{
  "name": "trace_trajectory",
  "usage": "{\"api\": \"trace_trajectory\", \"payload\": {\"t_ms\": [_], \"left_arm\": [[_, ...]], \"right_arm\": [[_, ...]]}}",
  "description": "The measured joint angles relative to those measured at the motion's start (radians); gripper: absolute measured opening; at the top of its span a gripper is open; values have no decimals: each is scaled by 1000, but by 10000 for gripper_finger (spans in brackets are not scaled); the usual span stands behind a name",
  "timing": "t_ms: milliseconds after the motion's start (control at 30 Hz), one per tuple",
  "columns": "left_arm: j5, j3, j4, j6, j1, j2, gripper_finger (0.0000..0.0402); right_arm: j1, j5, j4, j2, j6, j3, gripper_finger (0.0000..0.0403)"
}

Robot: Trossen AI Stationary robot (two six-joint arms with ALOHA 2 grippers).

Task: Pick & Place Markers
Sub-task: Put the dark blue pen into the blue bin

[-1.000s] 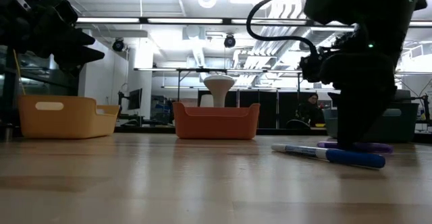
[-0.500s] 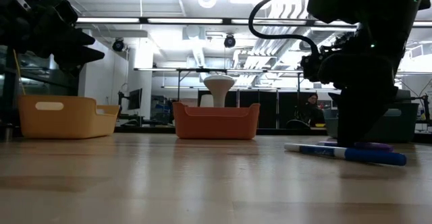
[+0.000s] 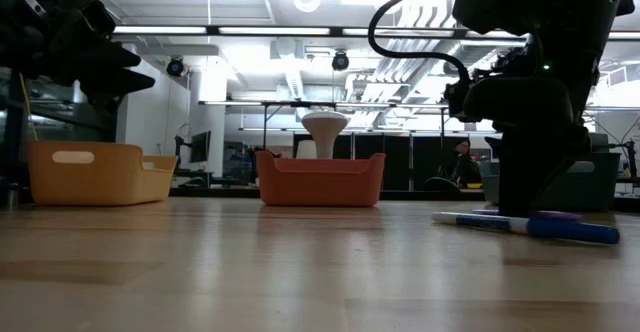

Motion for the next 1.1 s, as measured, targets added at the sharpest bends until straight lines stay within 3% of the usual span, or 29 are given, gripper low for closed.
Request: {"api": "trace_trajectory", "payload": {"t_ms": [233,533,833,1100], "left_arm": [[0,0,0,0,0,0,178],[0,0,0,0,0,0,178],[0,0,0,0,0,0,178],[0,0,0,0,0,0,178]], "right_arm": [[-17,-18,-22,-57,4,-6,28],[-59,6,-183,-204,4,-8,28],[-123,151,-398,-419,86,-6,28],[-265,266,-571,-583,134,-5,28]]}}
